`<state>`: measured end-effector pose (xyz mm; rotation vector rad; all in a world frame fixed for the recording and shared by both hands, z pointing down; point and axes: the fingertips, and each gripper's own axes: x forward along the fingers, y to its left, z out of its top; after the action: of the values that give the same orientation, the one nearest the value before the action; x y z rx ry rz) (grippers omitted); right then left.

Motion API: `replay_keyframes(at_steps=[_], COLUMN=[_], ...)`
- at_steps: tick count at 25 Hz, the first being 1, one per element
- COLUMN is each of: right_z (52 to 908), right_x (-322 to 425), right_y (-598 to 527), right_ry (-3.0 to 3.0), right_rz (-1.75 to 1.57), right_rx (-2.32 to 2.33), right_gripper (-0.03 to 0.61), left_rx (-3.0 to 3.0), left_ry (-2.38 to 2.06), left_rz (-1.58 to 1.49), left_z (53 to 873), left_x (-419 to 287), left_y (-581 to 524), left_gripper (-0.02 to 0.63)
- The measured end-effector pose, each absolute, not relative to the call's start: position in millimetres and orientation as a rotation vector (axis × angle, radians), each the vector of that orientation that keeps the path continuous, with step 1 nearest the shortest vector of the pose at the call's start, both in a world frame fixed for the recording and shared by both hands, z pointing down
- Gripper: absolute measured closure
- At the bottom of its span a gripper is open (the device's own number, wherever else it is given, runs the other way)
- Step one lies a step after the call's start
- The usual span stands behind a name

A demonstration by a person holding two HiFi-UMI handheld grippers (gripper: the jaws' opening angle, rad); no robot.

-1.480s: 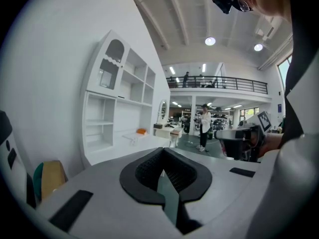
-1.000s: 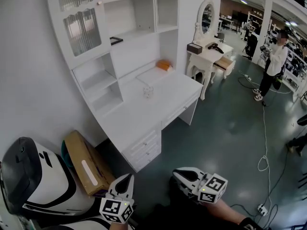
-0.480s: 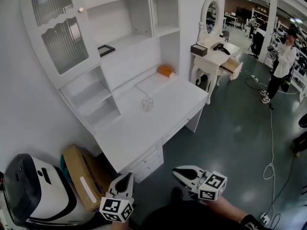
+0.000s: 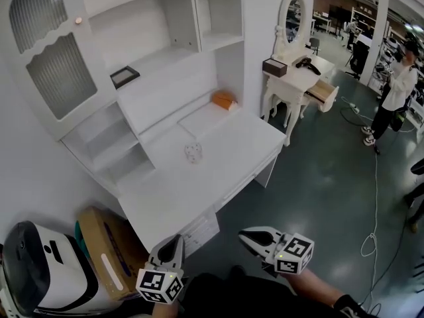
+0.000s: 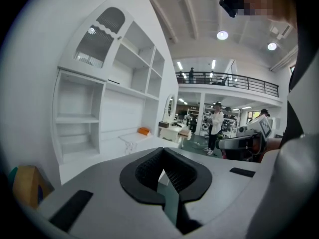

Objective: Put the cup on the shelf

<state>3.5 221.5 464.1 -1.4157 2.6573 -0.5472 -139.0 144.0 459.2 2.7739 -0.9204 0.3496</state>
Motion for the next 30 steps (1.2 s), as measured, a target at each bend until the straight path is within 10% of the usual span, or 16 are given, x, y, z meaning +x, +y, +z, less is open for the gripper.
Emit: replay_keyframes(at_steps=[30], right_z=[461.7], right_x=[1.2], right_y=[-22.2], right_ry=[2.737], right_rz=[-0.629], right_rx=[-1.37], right_gripper=[0.56], left_rx=[2.779], left_ry=[-0.859], left_rz=[0.335], left_z=[468.6], left_x=[-111.5], left_y=[-65.8], left_gripper=[0.601])
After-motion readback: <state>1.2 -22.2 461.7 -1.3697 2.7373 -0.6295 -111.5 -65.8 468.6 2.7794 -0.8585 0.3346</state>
